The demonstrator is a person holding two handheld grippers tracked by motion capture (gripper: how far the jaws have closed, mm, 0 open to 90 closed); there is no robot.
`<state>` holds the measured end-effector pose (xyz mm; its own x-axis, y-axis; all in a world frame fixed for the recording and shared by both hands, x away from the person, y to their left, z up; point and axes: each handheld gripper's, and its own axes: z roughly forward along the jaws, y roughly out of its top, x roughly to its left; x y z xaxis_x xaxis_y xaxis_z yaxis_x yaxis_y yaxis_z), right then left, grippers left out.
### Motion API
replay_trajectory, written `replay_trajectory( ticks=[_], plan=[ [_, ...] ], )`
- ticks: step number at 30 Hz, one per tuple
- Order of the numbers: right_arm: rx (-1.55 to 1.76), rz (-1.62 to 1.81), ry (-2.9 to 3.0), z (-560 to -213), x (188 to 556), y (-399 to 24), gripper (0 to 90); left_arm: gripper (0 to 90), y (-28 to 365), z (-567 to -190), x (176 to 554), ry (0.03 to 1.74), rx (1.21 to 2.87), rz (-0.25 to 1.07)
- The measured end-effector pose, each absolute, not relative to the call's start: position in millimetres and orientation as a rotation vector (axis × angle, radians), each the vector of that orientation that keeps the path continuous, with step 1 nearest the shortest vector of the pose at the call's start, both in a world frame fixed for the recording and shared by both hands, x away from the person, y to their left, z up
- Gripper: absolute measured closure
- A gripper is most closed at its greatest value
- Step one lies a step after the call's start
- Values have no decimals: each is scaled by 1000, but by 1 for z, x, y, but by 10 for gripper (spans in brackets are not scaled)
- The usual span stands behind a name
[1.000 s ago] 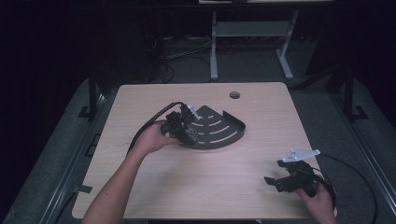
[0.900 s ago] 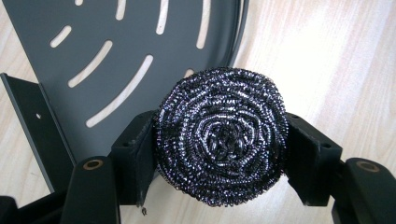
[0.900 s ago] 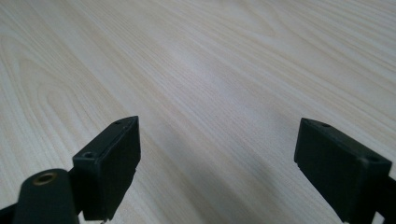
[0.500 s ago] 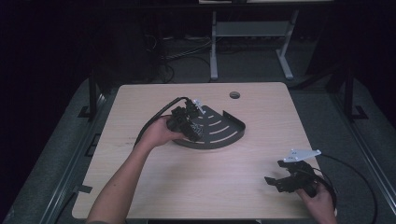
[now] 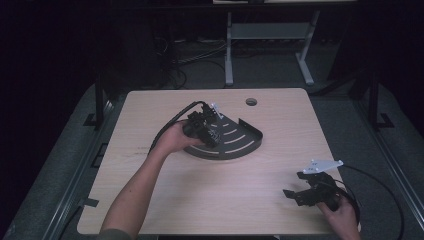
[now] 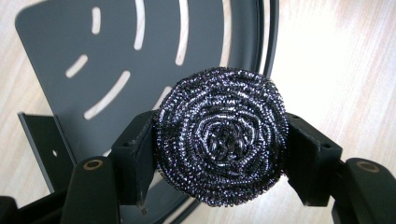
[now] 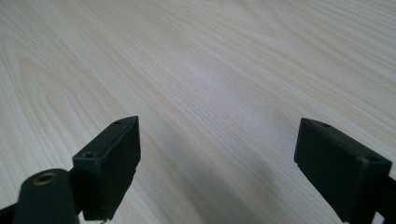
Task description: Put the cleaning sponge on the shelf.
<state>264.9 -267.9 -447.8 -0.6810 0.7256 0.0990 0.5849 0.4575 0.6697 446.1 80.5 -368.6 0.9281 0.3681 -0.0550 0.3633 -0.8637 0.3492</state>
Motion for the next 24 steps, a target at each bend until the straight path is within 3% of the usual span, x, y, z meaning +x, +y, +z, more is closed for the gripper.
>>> replay_trajectory(
  ticks=[24],
  plan=[
    [1148, 1038, 2504, -448, 264, -270, 142, 328, 68, -400, 471, 633, 2732, 20]
  ],
)
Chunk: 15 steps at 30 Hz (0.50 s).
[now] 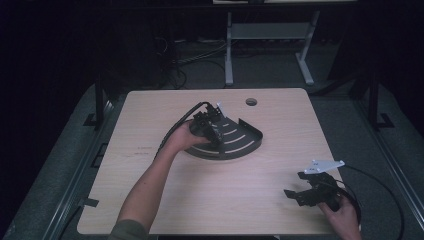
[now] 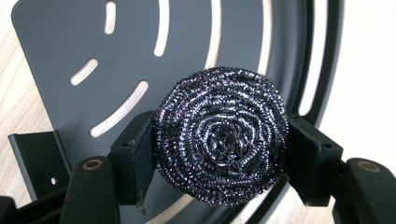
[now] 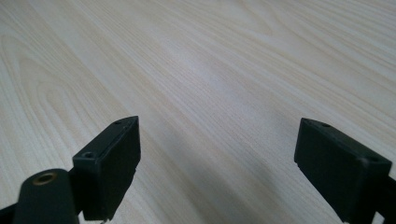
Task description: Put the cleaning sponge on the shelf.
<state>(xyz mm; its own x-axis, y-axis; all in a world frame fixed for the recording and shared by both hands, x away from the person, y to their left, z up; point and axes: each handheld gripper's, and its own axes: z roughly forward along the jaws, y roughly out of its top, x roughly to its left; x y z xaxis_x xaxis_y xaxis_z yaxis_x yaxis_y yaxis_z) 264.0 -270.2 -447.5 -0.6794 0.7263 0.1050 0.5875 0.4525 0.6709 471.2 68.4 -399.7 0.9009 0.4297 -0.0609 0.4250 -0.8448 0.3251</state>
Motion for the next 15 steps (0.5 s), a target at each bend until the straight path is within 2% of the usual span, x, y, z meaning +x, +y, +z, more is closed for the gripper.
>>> replay_trajectory(
  ticks=[15],
  plan=[
    [1140, 1032, 2505, -448, 264, -270, 142, 324, 66, -412, 479, 672, 2738, 20]
  ],
)
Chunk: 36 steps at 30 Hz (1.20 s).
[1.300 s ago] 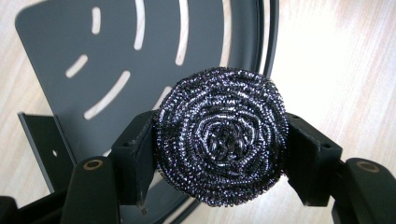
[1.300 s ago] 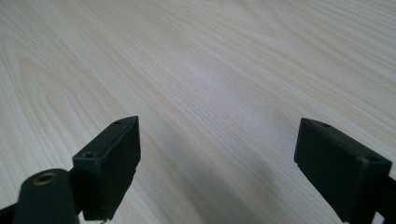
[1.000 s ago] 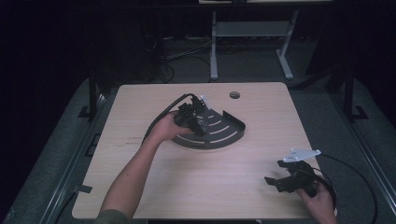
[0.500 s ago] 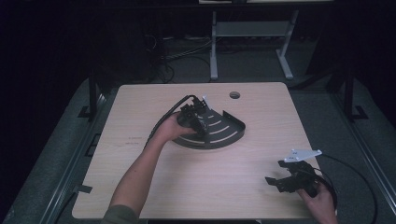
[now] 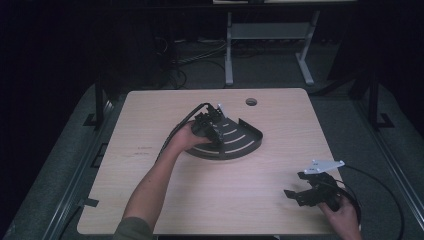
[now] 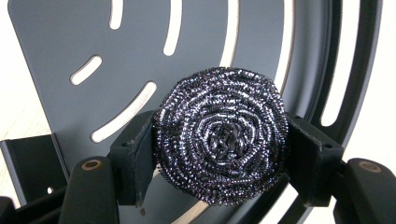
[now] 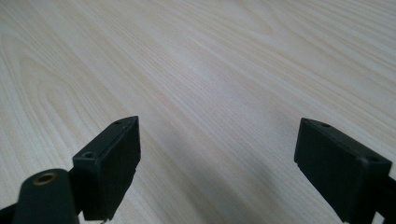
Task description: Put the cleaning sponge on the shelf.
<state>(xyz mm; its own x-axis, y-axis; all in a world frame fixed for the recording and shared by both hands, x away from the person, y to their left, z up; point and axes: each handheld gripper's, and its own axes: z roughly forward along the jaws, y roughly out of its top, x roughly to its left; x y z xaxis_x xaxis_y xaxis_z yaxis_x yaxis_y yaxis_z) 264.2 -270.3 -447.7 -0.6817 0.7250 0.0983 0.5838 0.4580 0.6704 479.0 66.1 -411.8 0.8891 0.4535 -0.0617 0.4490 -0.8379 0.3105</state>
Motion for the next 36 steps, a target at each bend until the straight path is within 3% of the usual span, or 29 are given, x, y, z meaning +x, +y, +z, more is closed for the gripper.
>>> replay_trajectory(
  ticks=[17, 36],
  plan=[
    [1143, 1033, 2507, -448, 264, -271, 142, 325, 64, -424, 485, 704, 2763, 15],
    [1121, 1028, 2517, -447, 266, -268, 142, 236, 68, -418, 483, 720, 2745, 7]
  ],
)
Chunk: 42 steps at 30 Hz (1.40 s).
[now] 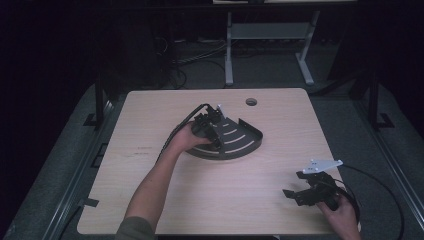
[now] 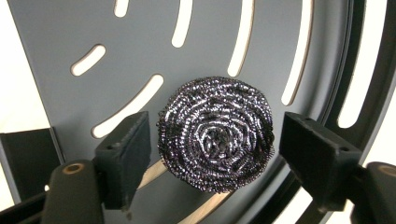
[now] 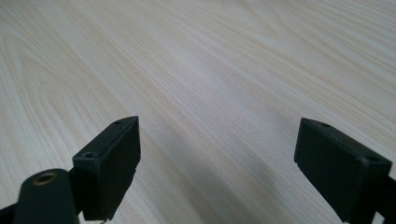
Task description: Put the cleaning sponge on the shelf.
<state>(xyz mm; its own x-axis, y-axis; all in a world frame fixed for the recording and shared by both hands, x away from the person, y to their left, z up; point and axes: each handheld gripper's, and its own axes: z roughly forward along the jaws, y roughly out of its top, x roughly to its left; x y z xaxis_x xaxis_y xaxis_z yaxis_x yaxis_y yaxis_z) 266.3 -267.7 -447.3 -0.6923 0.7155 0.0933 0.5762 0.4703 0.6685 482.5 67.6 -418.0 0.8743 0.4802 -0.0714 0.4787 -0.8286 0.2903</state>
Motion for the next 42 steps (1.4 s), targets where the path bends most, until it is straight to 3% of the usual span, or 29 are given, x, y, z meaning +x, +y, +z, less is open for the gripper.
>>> replay_trajectory(
  ticks=[42],
  plan=[
    [1124, 1005, 2525, -450, 268, -264, 142, 214, 105, -376, 420, 640, 2652, 50]
  ],
)
